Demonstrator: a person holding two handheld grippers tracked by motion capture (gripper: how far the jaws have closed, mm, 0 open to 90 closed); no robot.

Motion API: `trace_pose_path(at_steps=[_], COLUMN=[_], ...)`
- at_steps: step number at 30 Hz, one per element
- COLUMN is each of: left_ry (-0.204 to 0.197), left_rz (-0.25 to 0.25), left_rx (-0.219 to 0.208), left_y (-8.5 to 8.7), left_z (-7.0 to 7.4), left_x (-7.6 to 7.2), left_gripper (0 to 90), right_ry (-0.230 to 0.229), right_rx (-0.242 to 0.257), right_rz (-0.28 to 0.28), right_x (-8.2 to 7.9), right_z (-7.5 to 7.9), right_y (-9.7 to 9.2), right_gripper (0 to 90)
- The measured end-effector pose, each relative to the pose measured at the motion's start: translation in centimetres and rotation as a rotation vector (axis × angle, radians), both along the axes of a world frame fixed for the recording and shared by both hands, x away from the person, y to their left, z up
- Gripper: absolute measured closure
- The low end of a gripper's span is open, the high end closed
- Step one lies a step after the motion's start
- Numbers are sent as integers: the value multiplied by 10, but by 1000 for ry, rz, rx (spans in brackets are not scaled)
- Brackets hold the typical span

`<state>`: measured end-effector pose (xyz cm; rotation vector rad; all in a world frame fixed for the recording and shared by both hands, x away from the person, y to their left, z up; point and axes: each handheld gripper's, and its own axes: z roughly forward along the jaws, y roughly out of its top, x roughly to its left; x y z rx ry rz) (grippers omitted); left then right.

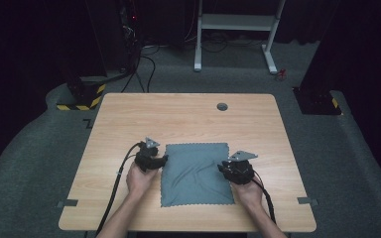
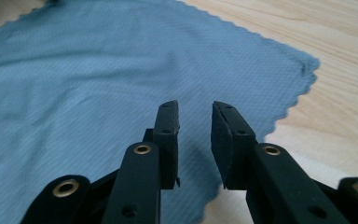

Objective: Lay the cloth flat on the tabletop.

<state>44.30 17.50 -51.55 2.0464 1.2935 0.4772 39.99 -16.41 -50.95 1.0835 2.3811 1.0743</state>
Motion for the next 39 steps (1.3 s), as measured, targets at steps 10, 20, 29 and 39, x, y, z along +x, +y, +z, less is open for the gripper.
trace_pose_path(at_steps=[10, 20, 29, 39], left_ry=[27, 48, 41, 1], left_rz=[-7, -108, -88, -178], left_rx=[42, 75, 69, 32], left_y=[-10, -22, -20, -22], left_z=[3, 7, 6, 21], left_x=[34, 41, 48, -11], left_gripper=[518, 798, 899, 532], right_ry=[-11, -29, -25, -31], right_rx=[15, -31, -33, -28], right_rz=[11, 24, 30, 49], right_x=[-19, -27, -27, -35], right_z=[-5, -13, -13, -7], right_y=[-9, -8, -9, -7], right_gripper=[718, 695, 691, 683])
